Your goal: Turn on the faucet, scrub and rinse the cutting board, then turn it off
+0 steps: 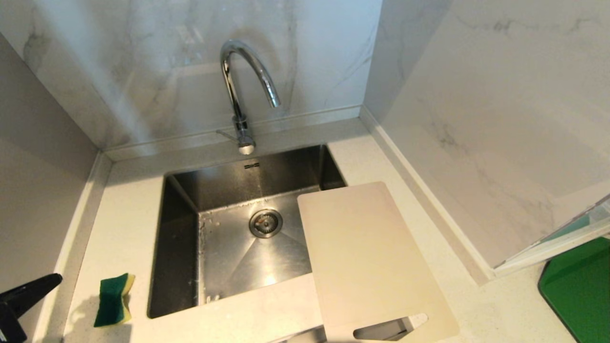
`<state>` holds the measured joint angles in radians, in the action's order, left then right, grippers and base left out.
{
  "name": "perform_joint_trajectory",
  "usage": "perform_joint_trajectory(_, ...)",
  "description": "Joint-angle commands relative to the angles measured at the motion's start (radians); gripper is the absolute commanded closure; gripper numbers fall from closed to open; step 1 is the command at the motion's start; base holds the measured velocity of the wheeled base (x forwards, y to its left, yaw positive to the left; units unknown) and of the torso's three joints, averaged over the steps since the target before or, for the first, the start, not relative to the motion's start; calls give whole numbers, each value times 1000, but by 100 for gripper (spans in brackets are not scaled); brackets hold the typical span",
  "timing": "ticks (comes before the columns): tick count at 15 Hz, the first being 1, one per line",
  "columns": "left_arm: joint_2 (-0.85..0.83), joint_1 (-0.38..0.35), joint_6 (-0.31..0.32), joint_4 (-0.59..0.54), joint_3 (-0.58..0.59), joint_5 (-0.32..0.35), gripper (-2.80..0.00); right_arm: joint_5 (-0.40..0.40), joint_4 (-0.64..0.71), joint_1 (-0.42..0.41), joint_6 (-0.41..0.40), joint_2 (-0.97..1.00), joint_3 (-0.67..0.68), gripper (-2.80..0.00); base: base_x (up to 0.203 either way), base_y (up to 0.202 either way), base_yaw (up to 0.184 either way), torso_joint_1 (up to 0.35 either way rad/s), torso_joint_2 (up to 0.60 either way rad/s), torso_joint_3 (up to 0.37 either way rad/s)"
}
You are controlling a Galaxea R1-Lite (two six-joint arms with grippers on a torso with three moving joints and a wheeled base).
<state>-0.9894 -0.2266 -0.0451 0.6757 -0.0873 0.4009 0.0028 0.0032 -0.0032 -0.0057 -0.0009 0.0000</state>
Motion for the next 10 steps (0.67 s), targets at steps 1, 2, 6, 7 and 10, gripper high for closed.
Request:
perform_joint_trajectory(1, 126, 14, 1, -16, 78, 43, 0, 0, 0, 0, 0, 1, 2, 0, 0, 0, 0, 0, 0, 0)
perform_joint_trajectory(2, 187, 16, 1, -61, 83, 49, 0, 0, 0, -1, 0, 1, 2, 0, 0, 0, 0, 0, 0, 0)
perform_joint_trajectory(6, 512, 68, 22, -314, 88, 54, 0, 0, 0, 0, 0, 0, 2, 0, 0, 0, 0, 0, 0, 0)
perform_joint_trajectory(7, 574, 89, 26, -397, 89, 45, 0, 0, 0, 0, 0, 1, 2, 0, 0, 0, 0, 0, 0, 0)
perform_joint_trajectory(10, 712, 119, 20, -508, 86, -79, 0, 0, 0, 0, 0, 1, 2, 0, 0, 0, 0, 0, 0, 0)
